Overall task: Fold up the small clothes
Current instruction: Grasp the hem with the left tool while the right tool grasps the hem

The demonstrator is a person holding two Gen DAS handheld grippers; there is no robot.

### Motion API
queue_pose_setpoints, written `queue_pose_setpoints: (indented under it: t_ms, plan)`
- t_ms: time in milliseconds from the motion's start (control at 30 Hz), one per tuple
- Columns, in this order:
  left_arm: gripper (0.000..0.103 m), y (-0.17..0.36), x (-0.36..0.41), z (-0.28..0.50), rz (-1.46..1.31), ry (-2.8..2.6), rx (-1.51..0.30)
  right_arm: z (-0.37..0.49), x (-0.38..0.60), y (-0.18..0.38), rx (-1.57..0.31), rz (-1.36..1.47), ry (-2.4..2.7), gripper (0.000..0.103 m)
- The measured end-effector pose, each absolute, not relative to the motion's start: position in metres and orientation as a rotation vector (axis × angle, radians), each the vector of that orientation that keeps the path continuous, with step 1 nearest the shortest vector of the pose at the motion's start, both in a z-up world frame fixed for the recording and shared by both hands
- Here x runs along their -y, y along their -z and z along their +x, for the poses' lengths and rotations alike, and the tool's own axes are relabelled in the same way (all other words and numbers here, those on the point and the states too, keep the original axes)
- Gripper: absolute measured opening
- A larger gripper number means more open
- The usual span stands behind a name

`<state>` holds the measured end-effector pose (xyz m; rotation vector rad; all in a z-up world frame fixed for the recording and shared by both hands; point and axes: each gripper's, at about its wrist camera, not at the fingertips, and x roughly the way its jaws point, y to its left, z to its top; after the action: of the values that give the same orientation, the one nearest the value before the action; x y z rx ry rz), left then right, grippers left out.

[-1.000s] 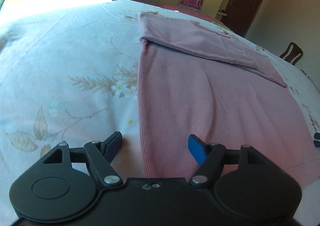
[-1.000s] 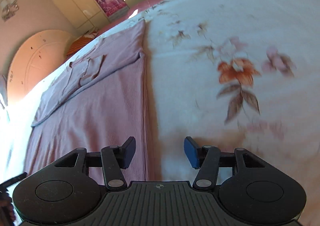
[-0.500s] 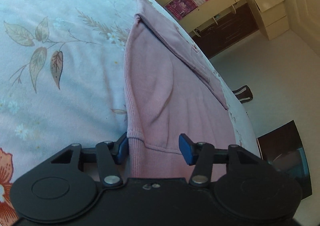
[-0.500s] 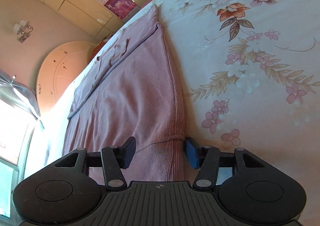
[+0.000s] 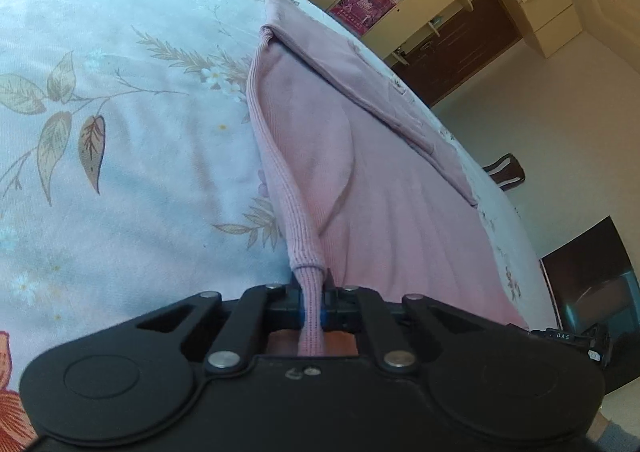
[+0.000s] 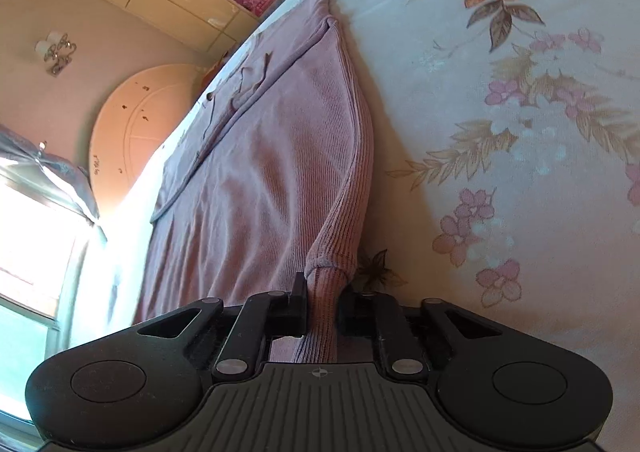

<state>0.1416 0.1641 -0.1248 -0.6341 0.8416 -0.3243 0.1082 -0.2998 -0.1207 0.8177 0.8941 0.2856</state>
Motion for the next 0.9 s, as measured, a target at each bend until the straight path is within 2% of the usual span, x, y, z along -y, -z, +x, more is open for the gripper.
queue_pose_setpoints:
  t_ms: [167,233,300,367,567,733,900]
  plan:
    - [0.005,0.104,-0.176,0.122,-0.692,0.369,-0.674,0.090,0.313,0.091,-0.731,0.875,-0.331,0.006]
    - [0.005,0.113,-0.175,0.125,-0.658,0.333,-0.727,0.087,0.312,0.093,-0.734,0.854,-0.328,0.006]
    - [0.005,0.133,-0.170,0.131,-0.635,0.288,-0.828,0.093,0.304,0.112,-0.834,0.800,-0.291,0.006]
    - [0.005,0.139,-0.174,0.129,-0.710,0.282,-0.805,0.098,0.295,0.127,-0.890,0.787,-0.262,0.006]
    - [0.005,0.137,-0.178,0.129,-0.755,0.278,-0.761,0.100,0.299,0.114,-0.828,0.828,-0.263,0.007]
    - [0.005,0.106,-0.175,0.156,-0.780,0.304,-0.658,0.123,0.298,0.081,-0.732,0.804,-0.298,0.007]
    - [0.005,0.071,-0.172,0.217,-0.795,0.317,-0.565,0.175,0.300,0.041,-0.626,0.791,-0.293,0.007]
